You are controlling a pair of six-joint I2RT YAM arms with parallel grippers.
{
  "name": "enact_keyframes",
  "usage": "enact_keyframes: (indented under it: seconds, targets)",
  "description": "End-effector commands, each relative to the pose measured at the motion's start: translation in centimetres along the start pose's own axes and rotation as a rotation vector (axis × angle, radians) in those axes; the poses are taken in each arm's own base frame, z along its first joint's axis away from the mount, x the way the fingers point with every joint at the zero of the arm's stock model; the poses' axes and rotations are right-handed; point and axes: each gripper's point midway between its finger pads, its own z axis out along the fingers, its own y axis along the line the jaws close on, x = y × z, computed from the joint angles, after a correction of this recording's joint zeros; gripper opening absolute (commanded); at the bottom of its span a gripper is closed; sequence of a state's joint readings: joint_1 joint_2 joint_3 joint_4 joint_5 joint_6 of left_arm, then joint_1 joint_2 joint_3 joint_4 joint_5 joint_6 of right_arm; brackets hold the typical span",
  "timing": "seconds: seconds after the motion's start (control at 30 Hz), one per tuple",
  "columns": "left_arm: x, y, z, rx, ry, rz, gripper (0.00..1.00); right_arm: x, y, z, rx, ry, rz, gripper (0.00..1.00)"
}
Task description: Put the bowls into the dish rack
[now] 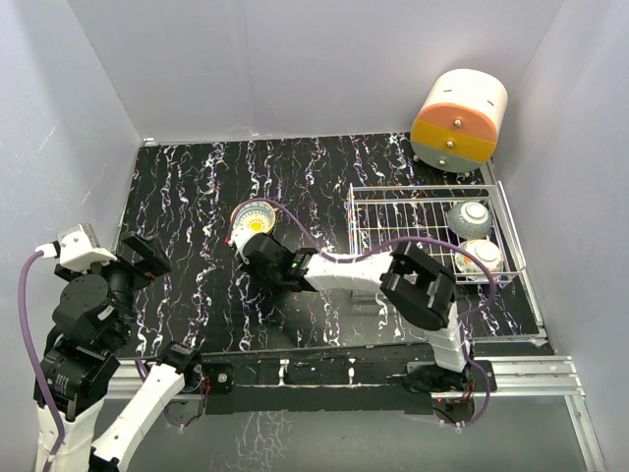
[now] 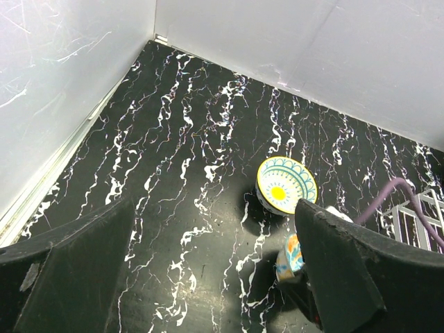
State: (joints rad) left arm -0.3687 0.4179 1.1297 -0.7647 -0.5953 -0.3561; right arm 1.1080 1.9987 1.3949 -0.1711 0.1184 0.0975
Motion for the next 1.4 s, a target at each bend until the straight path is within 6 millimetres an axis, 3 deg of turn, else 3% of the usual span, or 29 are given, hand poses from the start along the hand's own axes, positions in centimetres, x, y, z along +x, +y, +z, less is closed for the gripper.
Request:
enact_keyframes:
  seconds: [0.0, 0.13, 0.27, 0.4, 0.57, 0.73, 0.97, 1.13, 1.37]
  targets:
    - [-0.7, 0.2, -0.2, -0.006, -0.017, -0.001, 0.97, -5.6, 4.0, -6.2, -0.22, -0.185, 0.099, 0.08]
    - [-0.8, 0.1, -0.2, -0.006, -0.018, -0.001, 0.97, -8.8, 5.1, -11.7, -0.347, -0.31, 0.148, 0.08]
    - [-0.9, 0.0, -0.3, 0.0, -0.02, -0.004, 0.97, -11.2, 2.9, -17.0, -0.441, -0.43, 0.253, 0.08]
    - [-0.7, -0.4, 0.0, 0.012, -0.01, -0.002, 0.97, -13.3, -1.8, -22.1, -0.485, -0.579, 0.359, 0.08]
    - [-0.4, -1.0, 0.3, 0.031, 0.008, 0.005, 0.97, -13.4, -10.1, -26.4, -0.369, -0.722, 0.486, 0.08]
    - [-0.2, -1.0, 0.5, 0.026, 0.016, 0.019, 0.97, -11.7, -15.9, -27.9, -0.278, -0.773, 0.592, 0.08]
    - [0.1, -1.0, 0.7, 0.023, 0.028, 0.028, 0.97, -6.3, -23.0, -29.3, -0.26, -0.874, 0.864, 0.08]
    - [0.3, -1.0, 1.0, 0.013, 0.035, 0.037, 0.97, -3.0, -24.7, -29.6, -0.284, -0.915, 0.97, 0.08]
    - [1.1, -1.7, 1.9, 0.021, 0.057, 0.043, 0.97, -0.8, -26.1, -27.0, -0.269, -0.874, 1.053, 0.08]
